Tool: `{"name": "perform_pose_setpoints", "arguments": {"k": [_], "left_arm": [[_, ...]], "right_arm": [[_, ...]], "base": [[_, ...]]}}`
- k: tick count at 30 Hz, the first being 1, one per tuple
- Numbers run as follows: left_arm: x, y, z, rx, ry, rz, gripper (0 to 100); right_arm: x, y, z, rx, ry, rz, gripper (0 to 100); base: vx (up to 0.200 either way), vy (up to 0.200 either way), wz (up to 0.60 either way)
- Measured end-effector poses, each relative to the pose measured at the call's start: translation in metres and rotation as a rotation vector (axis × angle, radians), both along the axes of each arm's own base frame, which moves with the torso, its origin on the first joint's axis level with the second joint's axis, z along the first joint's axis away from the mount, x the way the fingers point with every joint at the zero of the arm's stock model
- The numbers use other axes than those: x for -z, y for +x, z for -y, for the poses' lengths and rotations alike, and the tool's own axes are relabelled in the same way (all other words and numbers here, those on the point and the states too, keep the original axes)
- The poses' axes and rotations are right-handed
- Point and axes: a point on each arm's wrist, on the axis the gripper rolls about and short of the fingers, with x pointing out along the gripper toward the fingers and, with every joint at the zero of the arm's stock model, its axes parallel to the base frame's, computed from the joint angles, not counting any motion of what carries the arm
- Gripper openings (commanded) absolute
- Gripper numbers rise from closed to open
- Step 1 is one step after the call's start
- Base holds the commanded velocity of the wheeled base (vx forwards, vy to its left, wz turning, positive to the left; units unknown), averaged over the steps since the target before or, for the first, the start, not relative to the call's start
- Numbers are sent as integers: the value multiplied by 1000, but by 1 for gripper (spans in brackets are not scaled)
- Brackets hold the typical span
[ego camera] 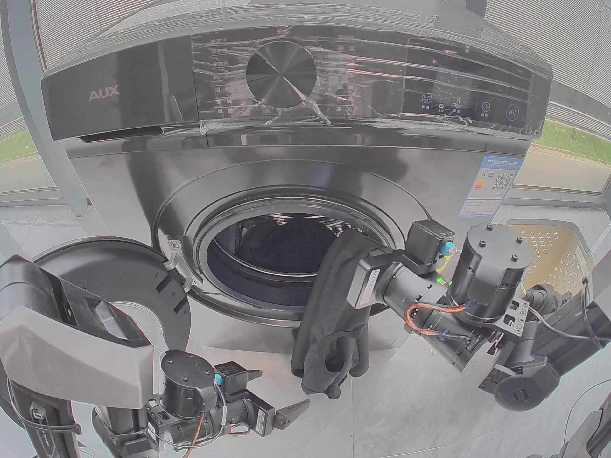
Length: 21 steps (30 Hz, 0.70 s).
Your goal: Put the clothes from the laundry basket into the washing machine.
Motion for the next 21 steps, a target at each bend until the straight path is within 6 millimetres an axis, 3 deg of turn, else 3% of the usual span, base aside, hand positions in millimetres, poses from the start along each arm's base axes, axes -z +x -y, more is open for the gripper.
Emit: {"name": "perform_pose_setpoints", "arguments": {"k": [6,21], "left_arm": [[7,6,3,-11,13,-3,100],[29,45,23,-41,-25,33,100]], "right_arm": [[-3,-1,-5,-10,18,9,0],[-5,-9,-13,-44,42,15,0]], "base": [[0,0,0],[0,0,0]]}}
